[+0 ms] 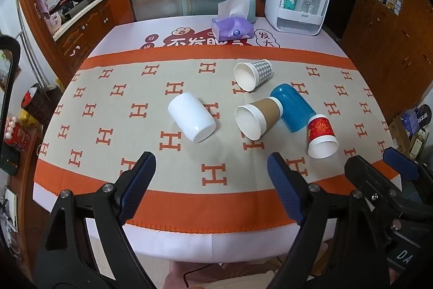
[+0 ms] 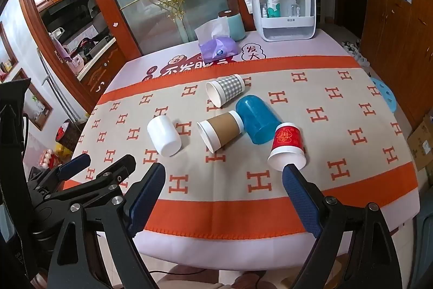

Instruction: Flip cup upside down

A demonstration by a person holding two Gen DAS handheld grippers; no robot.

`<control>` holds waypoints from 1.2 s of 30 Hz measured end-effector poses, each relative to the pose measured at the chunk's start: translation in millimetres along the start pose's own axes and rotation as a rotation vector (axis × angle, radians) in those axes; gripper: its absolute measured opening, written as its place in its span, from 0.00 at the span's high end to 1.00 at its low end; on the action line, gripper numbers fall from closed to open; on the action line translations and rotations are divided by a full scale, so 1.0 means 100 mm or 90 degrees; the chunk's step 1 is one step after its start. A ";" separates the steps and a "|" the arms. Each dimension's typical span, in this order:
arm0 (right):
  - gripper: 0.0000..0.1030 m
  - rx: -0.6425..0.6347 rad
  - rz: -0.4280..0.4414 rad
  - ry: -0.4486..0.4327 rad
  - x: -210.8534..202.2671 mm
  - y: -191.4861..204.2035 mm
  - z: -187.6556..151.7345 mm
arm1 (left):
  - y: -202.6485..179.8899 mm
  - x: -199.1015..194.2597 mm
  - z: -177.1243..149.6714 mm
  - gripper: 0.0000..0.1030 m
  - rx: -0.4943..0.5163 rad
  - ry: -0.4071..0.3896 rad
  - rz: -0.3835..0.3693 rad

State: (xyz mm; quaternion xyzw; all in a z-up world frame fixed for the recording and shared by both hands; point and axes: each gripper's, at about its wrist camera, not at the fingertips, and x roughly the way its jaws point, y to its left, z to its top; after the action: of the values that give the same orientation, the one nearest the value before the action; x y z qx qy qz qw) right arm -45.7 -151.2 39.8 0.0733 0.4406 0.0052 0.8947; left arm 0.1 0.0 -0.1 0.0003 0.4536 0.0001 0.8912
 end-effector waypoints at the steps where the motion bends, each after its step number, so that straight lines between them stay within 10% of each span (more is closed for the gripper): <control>1: 0.13 0.000 0.000 0.000 0.00 0.00 0.00 | 0.00 0.00 0.00 0.20 0.000 -0.002 0.000; 36: 0.13 0.001 0.000 0.003 0.02 0.03 -0.04 | 0.00 0.00 0.00 0.20 0.000 0.004 -0.001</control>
State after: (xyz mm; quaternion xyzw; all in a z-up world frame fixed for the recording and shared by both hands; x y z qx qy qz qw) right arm -47.8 -147.4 36.4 0.0737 0.4425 0.0049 0.8937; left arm 0.5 0.2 -0.1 -0.0004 0.4566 -0.0006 0.8897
